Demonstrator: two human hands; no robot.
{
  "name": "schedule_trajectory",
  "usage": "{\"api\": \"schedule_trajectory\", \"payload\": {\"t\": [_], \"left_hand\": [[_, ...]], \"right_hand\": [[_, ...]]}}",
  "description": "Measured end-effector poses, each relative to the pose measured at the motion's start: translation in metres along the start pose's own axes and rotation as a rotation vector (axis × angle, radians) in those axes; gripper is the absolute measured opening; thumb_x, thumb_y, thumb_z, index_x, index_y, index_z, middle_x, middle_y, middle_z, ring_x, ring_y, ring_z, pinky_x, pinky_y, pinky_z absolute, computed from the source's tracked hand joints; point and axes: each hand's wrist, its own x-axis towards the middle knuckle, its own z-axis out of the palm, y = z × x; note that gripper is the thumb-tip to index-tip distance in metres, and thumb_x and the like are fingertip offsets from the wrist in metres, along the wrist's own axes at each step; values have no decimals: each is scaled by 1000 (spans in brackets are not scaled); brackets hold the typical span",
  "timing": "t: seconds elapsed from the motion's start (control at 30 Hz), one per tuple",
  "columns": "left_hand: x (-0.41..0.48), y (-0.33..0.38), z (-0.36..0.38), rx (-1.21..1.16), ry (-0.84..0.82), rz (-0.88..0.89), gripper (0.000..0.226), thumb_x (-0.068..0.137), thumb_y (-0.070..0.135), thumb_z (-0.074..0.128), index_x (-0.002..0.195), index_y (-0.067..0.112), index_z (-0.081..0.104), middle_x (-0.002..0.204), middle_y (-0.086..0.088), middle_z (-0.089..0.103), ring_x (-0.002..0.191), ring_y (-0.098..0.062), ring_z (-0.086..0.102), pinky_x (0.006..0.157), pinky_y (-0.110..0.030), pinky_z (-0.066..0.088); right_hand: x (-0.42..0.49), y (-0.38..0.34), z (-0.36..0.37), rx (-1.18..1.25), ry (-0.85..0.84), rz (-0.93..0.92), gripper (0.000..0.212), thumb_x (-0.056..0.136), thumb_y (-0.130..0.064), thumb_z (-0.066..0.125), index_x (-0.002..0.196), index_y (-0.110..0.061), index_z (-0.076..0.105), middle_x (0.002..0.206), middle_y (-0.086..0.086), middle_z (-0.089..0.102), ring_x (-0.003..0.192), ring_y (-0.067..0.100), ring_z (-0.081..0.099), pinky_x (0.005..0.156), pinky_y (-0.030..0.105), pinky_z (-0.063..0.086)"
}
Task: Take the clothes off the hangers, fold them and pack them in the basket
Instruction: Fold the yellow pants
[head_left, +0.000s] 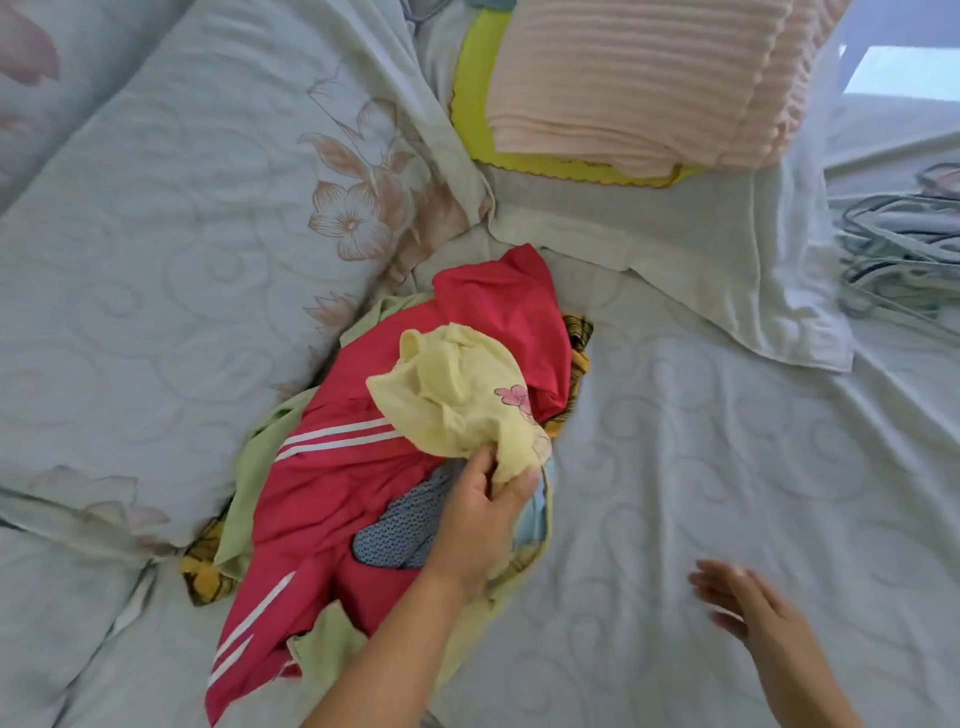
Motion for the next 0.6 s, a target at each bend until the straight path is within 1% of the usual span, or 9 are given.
{"api": "schedule_trajectory", "payload": {"t": [0.03,0.07,0.13,0.2,0.3,0.43,0.5,0.57,0.6], "left_hand": [[-9,6,19,-218,-112,-86,32,80,25,69,110,30,59,112,2,68,107,-11,62,93,-26,48],[-20,12,37,-393,-223,-182,38,81,23,68,117,27,57,115,0,67,108,-17,62,93,-32,50],[-34,12,67,-529,-360,-312,44,84,21,65,126,21,51,118,-6,66,108,-24,63,91,-38,52],[-42,8,86,-505,-399,-397,46,84,29,63,127,18,50,117,-8,66,108,-27,63,91,-41,52],[-47,-9,107,-459,-429,-510,51,78,34,59,125,18,52,115,-8,67,106,-27,64,93,-46,50],[-70,-44,130,-429,-443,-630,34,78,18,63,111,14,60,99,-10,72,82,-24,71,67,-34,58],[-81,-69,134,-415,-329,-670,31,82,11,61,113,6,59,96,-13,72,78,-25,70,62,-33,56],[-85,-86,130,-371,-205,-678,36,81,9,62,114,-2,55,91,-14,72,75,-26,68,62,-33,54],[-86,-90,128,-343,-172,-656,36,80,10,63,112,-2,54,89,-14,72,75,-25,66,63,-32,54]], "right_hand": [[-3,-8,10,48,-50,-8,92,44,-85,64,98,-11,67,95,2,73,81,3,68,70,18,53],[-9,-17,18,110,-122,-17,94,44,-86,61,105,-14,66,104,0,72,93,4,67,81,24,52],[-22,-34,24,268,-273,12,69,76,-71,45,120,-20,59,119,-2,66,110,11,62,93,34,49],[-33,-46,14,373,-290,52,48,87,-46,37,122,-19,57,119,1,66,111,17,62,88,33,54],[-42,-43,-28,412,-121,10,40,82,-29,52,113,-6,63,110,13,69,101,24,66,79,34,57],[-73,-12,-102,462,78,-57,41,67,-28,69,91,4,59,87,26,62,82,32,63,69,31,57],[-90,14,-133,522,160,-58,41,53,-33,80,71,-6,55,65,17,43,66,24,51,63,20,52],[-103,37,-155,629,264,-48,22,52,-21,72,48,-13,53,50,7,32,44,14,43,50,14,48],[-108,43,-163,682,271,-67,17,54,-16,66,43,-8,54,48,6,32,39,11,43,46,14,47]]}}
